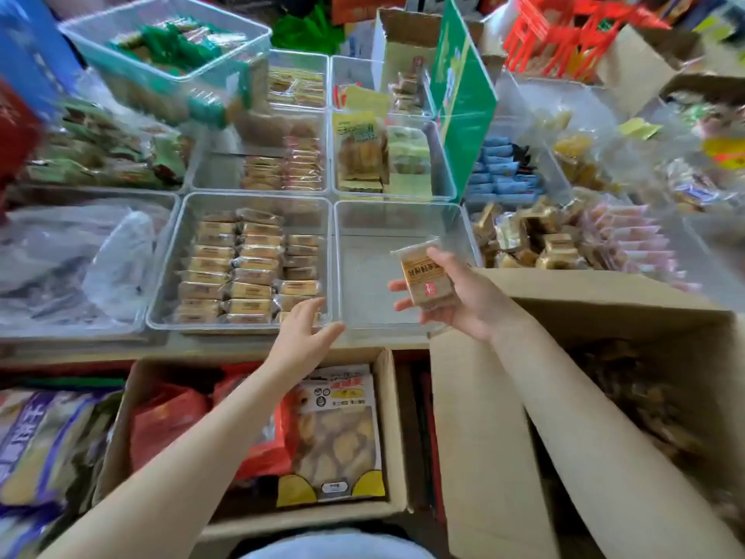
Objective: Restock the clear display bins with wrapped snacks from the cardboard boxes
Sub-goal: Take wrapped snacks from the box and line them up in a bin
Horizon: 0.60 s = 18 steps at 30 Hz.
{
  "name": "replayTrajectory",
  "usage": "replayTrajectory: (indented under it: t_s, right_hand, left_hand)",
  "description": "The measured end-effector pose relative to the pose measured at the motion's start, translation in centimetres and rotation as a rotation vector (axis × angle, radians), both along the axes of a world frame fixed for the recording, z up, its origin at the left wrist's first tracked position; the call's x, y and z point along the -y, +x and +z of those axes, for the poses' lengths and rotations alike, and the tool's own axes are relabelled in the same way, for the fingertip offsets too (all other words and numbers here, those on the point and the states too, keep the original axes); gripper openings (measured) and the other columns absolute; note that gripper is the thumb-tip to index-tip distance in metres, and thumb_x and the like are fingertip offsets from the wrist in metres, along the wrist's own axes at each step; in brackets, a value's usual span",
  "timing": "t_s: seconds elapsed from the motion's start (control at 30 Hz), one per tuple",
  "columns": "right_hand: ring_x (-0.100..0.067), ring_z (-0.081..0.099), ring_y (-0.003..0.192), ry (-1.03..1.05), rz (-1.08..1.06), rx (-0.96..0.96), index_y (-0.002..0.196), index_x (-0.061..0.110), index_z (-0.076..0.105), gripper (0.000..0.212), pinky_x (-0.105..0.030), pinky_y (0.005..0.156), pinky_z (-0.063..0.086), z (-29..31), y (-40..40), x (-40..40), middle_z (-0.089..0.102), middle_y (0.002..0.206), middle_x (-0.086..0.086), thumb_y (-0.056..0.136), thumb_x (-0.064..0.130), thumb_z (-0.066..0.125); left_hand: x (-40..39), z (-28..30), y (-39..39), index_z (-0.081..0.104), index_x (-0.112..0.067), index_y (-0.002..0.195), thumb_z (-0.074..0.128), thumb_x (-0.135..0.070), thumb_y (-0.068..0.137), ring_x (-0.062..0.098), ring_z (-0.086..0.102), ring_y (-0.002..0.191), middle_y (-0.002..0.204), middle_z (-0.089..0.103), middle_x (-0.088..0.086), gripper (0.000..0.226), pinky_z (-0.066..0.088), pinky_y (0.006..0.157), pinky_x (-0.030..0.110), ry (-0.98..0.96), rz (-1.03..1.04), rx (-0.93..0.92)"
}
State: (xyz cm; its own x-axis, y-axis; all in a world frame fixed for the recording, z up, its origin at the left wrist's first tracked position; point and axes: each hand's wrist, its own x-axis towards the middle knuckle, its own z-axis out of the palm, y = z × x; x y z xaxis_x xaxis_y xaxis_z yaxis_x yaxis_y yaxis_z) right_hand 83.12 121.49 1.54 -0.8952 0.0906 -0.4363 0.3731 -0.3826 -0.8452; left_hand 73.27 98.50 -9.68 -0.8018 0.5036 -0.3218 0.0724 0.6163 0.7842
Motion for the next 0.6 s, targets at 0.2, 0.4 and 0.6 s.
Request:
replayTrajectory:
  t_s: [0.2,0.4,0.6]
  right_hand:
    - [-0.030,0.071,0.091,0.311,-0.122,0.219,0.125,0.008,0.054,0.026,-0.044,0.074,0.062,-5.0,-8.8,8.9,0.068,0.109,-0.016,0.103,0.022,0.054]
    - [-0.018,0.059,0.102,1.306,0.083,0.027,0.122,0.023,0.060,0.027,-0.035,0.090,0.047,-8.2,-15.6,11.0,0.066,0.113,0.004,0.095,0.023,0.064]
    - [-0.030,0.055,0.115,1.814,0.706,0.230,0.123,0.018,0.055,0.024,-0.041,0.101,0.037,-13.2,-21.4,13.3,0.062,0.121,-0.008,0.099,0.022,0.054]
  left_hand:
    - [10.4,-3.9,-7.7,0.024,-0.021,0.159,0.035,-0.073,0.094,0.023,0.005,0.155,0.168,0.016,0.004,0.084,0.005,0.125,0.042,-0.477,-0.115,-0.287]
    - [12.5,-5.2,-9.3,0.027,-0.036,0.156,-0.001,-0.081,0.077,0.022,0.012,0.153,0.165,0.023,-0.005,0.095,0.005,0.120,0.043,-0.497,-0.242,-0.343]
    - [12.5,-5.5,-9.5,0.020,-0.037,0.158,-0.008,-0.076,0.078,0.022,0.008,0.153,0.166,0.019,-0.005,0.093,0.004,0.120,0.042,-0.507,-0.244,-0.343]
